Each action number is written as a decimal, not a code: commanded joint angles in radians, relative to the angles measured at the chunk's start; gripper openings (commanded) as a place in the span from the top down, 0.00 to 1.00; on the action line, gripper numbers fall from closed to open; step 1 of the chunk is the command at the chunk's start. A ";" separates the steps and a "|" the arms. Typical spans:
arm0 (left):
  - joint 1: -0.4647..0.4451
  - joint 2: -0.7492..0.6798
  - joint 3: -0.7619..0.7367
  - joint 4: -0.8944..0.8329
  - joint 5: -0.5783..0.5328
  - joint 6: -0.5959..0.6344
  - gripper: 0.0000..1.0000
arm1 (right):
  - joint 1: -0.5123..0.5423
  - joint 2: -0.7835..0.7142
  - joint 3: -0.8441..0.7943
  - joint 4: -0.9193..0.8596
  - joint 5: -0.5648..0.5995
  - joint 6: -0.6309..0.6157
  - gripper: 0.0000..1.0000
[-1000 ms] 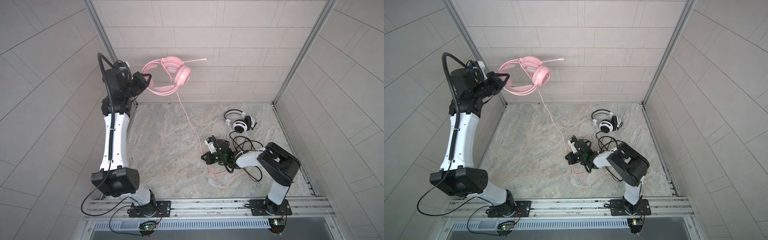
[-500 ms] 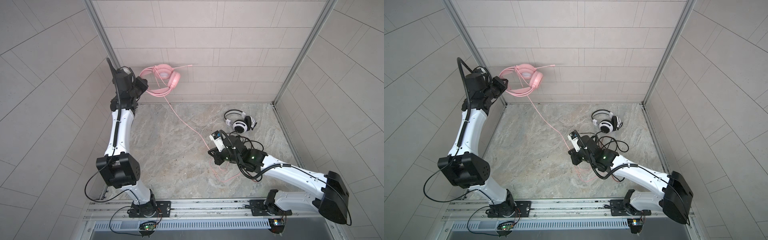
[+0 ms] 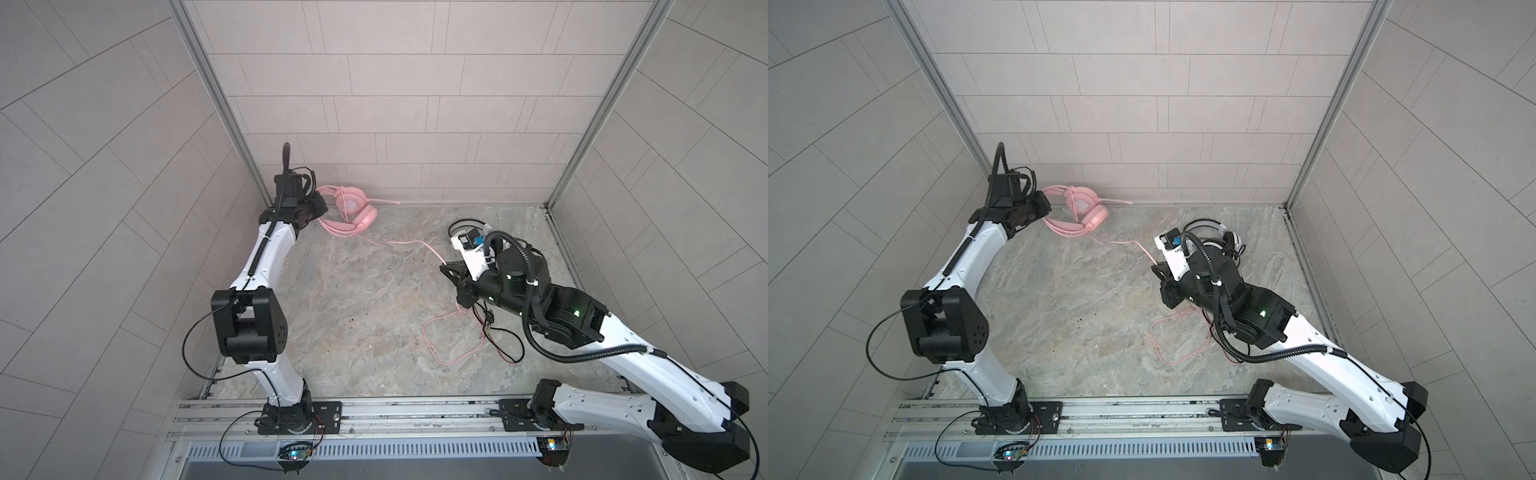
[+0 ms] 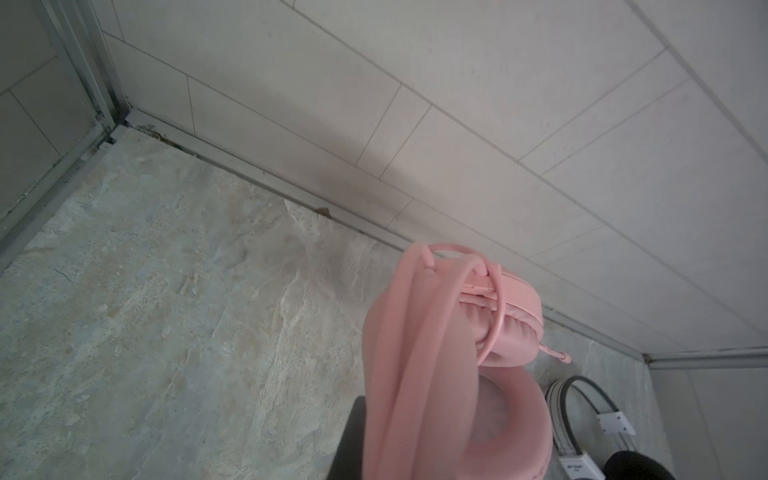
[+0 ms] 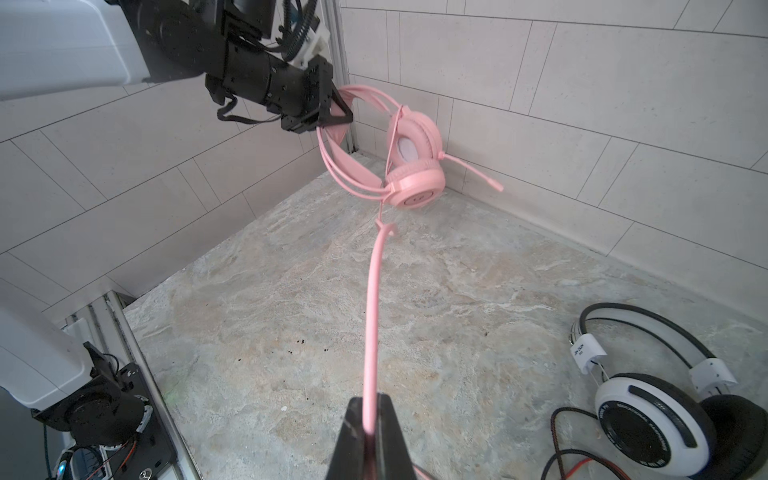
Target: Wrap the headphones
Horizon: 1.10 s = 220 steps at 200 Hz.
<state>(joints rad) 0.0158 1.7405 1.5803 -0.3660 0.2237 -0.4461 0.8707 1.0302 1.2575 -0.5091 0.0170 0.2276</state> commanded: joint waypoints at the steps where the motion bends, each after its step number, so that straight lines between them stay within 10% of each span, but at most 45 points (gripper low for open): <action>1: -0.036 -0.019 -0.019 0.036 -0.025 0.061 1.00 | 0.005 0.010 0.065 -0.073 0.018 -0.038 1.00; 61: -0.111 -0.069 -0.084 -0.067 -0.042 0.146 1.00 | -0.065 -0.006 0.106 -0.105 0.181 -0.125 1.00; 145: -0.354 -0.189 -0.138 -0.279 -0.030 0.332 1.00 | -0.296 0.055 0.226 -0.061 0.026 -0.142 1.00; 220: -0.382 -0.320 -0.273 -0.281 0.137 0.478 1.00 | -0.373 0.112 0.220 -0.013 -0.051 -0.110 1.00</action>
<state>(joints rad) -0.3645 1.4891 1.3685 -0.7082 0.2527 -0.0170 0.5083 1.1336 1.4769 -0.5613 -0.0074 0.1101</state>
